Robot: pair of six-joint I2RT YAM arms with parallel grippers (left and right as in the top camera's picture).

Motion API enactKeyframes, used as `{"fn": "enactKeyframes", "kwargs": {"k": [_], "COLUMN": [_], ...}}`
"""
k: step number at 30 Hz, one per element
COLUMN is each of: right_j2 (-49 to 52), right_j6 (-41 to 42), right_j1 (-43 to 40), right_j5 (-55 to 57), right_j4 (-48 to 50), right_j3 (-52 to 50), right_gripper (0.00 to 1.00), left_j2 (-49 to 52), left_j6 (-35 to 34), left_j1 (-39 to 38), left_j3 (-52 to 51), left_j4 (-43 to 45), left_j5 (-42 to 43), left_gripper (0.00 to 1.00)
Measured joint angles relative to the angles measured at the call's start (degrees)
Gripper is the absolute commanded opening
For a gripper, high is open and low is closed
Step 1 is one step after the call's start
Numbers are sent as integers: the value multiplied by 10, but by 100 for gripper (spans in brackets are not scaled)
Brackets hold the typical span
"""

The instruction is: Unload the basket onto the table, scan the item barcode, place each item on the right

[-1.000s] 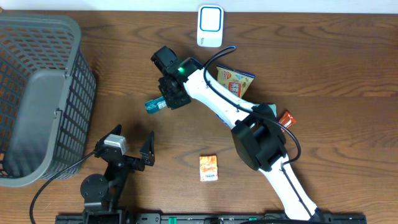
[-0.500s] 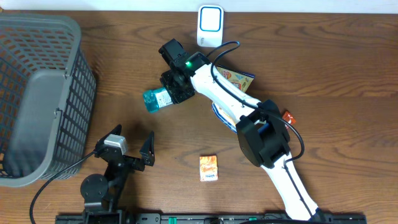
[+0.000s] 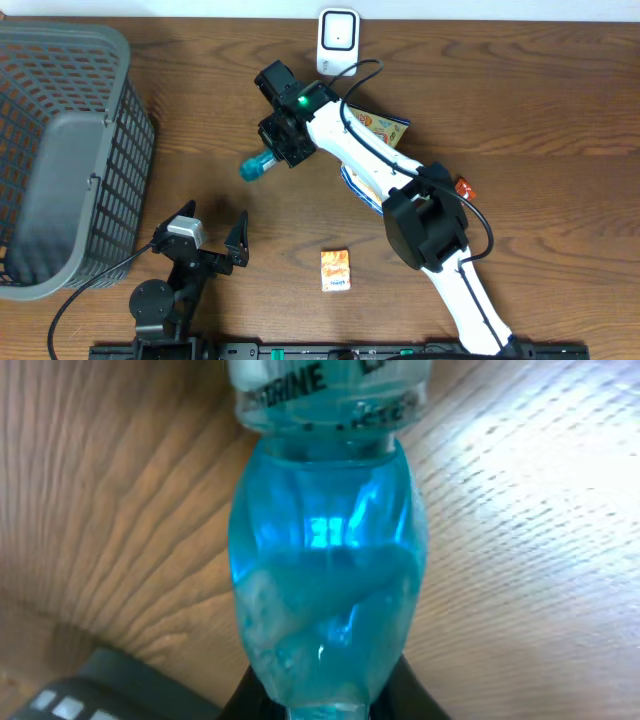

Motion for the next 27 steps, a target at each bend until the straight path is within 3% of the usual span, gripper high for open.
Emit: {"fn": "enactKeyframes", "kwargs": {"k": [7,19,27], "right_j2": [0,-2,-2], "right_j6": [72,97,194], "right_j1": [0,-1,-16], "right_j5": [0,-1,-68], "right_j4": [4,-26,-7], "right_j3": [0,3,0], "right_gripper": [9,1,1], "left_j2": [0,0,0], "left_j6": [0,0,0], "left_j1": [0,0,0], "left_j3": [0,0,0], "left_j4": [0,0,0], "left_j5": [0,0,0], "left_gripper": [98,98,98]}}
